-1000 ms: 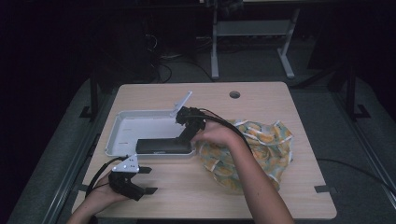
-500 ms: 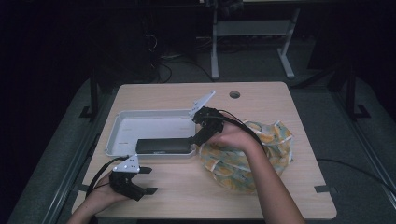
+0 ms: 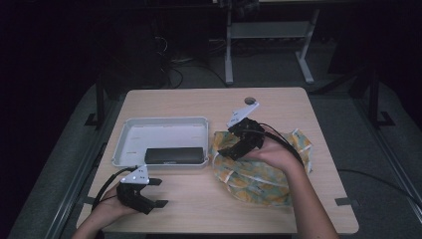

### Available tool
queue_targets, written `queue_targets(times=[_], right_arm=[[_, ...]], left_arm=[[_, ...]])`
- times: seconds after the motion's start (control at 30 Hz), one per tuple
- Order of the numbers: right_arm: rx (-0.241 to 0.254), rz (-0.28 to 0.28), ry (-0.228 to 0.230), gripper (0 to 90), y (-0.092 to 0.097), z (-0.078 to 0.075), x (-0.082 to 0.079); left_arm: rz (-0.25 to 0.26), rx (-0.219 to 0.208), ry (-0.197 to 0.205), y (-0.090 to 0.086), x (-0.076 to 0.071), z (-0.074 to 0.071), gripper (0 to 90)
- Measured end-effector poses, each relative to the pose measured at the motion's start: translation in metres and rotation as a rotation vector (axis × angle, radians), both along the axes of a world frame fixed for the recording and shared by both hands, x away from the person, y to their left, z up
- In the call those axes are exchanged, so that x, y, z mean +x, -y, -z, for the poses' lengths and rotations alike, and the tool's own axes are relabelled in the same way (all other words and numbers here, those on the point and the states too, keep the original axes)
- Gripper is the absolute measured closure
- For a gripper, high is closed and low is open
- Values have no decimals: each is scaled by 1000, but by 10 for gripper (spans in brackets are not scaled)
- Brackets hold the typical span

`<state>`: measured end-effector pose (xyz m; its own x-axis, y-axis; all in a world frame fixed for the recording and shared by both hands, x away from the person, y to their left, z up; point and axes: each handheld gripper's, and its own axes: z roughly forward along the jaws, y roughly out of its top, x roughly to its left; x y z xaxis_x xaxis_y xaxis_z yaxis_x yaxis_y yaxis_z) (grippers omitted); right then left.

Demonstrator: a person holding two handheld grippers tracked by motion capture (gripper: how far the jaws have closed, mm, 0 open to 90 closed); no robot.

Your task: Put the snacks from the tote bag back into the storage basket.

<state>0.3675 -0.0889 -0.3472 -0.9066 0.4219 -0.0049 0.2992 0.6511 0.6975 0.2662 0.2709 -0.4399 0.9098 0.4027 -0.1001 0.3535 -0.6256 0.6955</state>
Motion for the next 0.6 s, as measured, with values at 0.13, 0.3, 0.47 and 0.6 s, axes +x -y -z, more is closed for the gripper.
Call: queue_targets(times=[0.13, 0.3, 0.47, 0.6], right_arm=[[29, 31, -1, 128, 17, 2, -5], [46, 72, -13, 108, 37, 6, -12], [69, 119, -12, 94, 58, 10, -23], [94, 148, 5, 89, 76, 13, -33]], left_arm=[[-8, -6, -10, 0, 0, 1, 222], [-3, -6, -2, 0, 1, 1, 221], [-3, -10, 0, 0, 1, 1, 221], [-9, -21, -4, 0, 0, 0, 220]])
